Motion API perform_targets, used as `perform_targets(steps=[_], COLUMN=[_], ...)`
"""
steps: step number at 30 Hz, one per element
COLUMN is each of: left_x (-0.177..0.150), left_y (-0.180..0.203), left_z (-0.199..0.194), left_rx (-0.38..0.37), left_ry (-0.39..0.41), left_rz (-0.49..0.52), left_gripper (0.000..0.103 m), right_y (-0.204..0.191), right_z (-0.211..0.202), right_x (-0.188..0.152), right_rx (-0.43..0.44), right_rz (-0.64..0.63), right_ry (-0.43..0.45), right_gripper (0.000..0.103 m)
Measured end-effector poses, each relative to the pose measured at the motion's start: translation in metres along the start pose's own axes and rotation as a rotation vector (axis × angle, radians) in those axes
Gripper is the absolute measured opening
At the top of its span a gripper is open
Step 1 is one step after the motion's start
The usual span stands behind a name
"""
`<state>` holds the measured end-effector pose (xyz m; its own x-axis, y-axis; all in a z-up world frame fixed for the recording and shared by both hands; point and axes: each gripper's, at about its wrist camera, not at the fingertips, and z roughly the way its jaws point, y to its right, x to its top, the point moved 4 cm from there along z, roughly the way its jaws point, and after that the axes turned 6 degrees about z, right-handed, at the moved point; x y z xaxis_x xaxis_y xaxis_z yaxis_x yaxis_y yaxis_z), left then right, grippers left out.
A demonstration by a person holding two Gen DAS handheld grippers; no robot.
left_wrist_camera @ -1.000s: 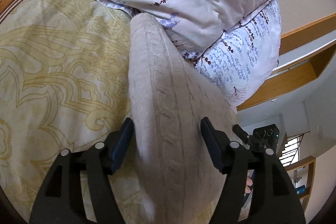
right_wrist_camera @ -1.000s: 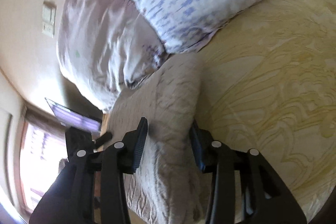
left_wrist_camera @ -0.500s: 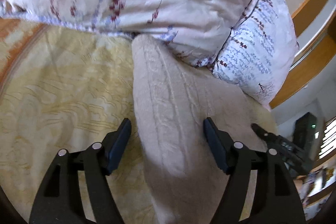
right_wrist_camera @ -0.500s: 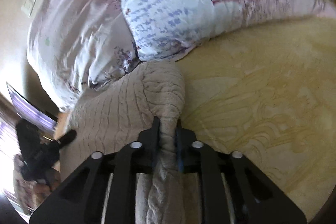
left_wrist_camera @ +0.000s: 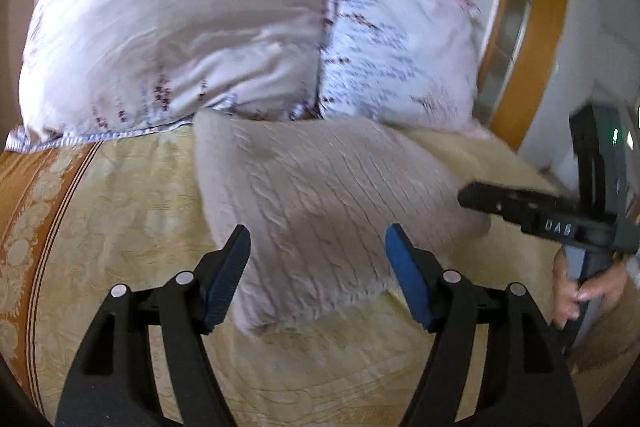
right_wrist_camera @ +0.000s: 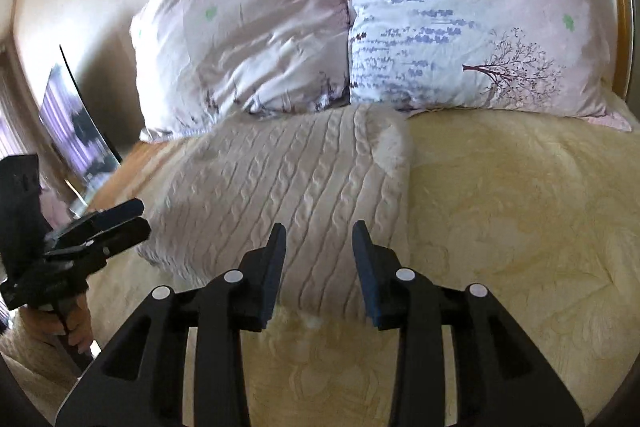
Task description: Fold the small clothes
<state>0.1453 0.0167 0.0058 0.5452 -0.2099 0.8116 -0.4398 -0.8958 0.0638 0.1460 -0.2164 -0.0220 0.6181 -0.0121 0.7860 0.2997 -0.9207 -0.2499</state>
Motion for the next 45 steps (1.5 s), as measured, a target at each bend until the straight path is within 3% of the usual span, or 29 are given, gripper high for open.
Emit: perform_targets(steps=[4, 9, 17, 18, 22, 28, 33, 36, 45], left_x=[-0.007, -0.018, -0.018, -0.018, -0.02, -0.033, -0.044, -0.048, -0.057], left_y=[0.007, 0.0, -0.001, -0.002, -0.008, -0.016, -0.019, -0.02, -0.014], left_z=[0.017, 0.035, 0.036, 0.03, 0.009, -0.011, -0.013, -0.014, -0.007], left_rx=[0.009, 0.027, 0.039, 0.021, 0.008, 0.078, 0.144, 0.197, 0.241], left_ry=[-0.062, -0.139, -0.134, -0.117, -0.077, -0.103, -0.142, -0.161, -0.243], left_rz=[0.017, -0.003, -0.007, -0.034, -0.092, -0.147, -0.175, -0.178, -0.177], left_gripper=[0.069, 0.066, 0.066, 0.066, 0.081, 0.096, 0.1, 0.101, 0.101], right_y=[0.0, 0.003, 0.005, 0.005, 0.004, 0.003, -0.003, -0.005, -0.013], right_z=[0.006, 0.031, 0.027, 0.021, -0.004, -0.025, -0.032, -0.032, -0.017], right_x=[-0.007, -0.021, -0.018, -0.019, -0.018, -0.02, -0.024, -0.028, -0.047], right_rx=[-0.06, -0.181, -0.18, -0.165, -0.161, -0.179, -0.201, -0.23, -0.255], right_rz=[-0.038, -0.089, -0.034, -0.019, 0.002, -0.004, -0.022, -0.018, 0.034], right_ry=[-0.025, -0.124, -0.103, -0.089, -0.006, 0.069, 0.1, 0.097, 0.023], right_gripper=[0.036, 0.036, 0.039, 0.041, 0.078, 0.087, 0.095, 0.102, 0.102])
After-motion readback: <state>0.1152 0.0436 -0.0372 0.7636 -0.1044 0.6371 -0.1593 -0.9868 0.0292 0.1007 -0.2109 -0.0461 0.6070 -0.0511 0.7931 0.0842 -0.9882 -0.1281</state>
